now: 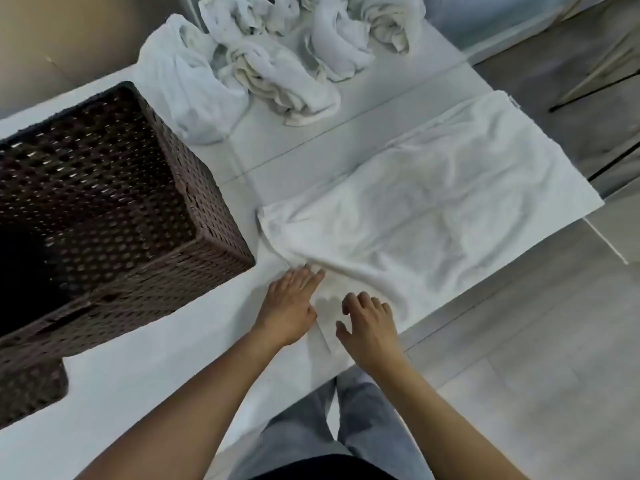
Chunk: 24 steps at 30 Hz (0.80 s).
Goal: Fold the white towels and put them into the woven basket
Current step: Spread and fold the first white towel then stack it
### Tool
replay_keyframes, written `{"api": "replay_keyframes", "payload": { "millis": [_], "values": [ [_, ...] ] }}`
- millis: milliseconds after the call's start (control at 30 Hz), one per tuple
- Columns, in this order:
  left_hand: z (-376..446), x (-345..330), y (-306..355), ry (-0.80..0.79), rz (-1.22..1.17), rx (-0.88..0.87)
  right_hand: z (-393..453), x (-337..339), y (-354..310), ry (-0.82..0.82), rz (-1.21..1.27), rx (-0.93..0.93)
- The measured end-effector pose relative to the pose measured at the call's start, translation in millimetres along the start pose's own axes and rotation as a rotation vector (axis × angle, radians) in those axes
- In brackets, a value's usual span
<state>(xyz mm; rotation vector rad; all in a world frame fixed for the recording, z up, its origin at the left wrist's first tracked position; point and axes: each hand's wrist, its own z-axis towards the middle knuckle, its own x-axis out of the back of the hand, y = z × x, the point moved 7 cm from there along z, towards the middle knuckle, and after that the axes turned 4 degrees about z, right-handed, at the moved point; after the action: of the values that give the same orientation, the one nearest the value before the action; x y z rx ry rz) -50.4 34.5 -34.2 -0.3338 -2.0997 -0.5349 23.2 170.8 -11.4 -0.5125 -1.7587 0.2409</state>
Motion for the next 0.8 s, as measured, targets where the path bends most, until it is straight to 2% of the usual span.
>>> {"api": "replay_keyframes", "payload": {
  "millis": [133, 200, 467, 667, 800],
  "values": [
    [-5, -30, -14, -0.114, 0.06, 0.027, -8, -43, -6, -0.26, -0.104, 0.005],
    [-10, -40, -18, -0.109, 0.058, 0.025, -11, -54, -2, -0.3, -0.167, -0.026],
    [-11, -38, -15, -0.054, -0.004, 0.048, -10, -59, -1, -0.194, -0.291, -0.008],
    [-11, -31, -20, 0.028, -0.171, 0.064, -11, -42, 11, -0.26, -0.095, -0.038],
    [-17, -21, -20, 0.122, -0.392, 0.143, -19, -13, 13, -0.199, 0.039, -0.05]
  ]
}}
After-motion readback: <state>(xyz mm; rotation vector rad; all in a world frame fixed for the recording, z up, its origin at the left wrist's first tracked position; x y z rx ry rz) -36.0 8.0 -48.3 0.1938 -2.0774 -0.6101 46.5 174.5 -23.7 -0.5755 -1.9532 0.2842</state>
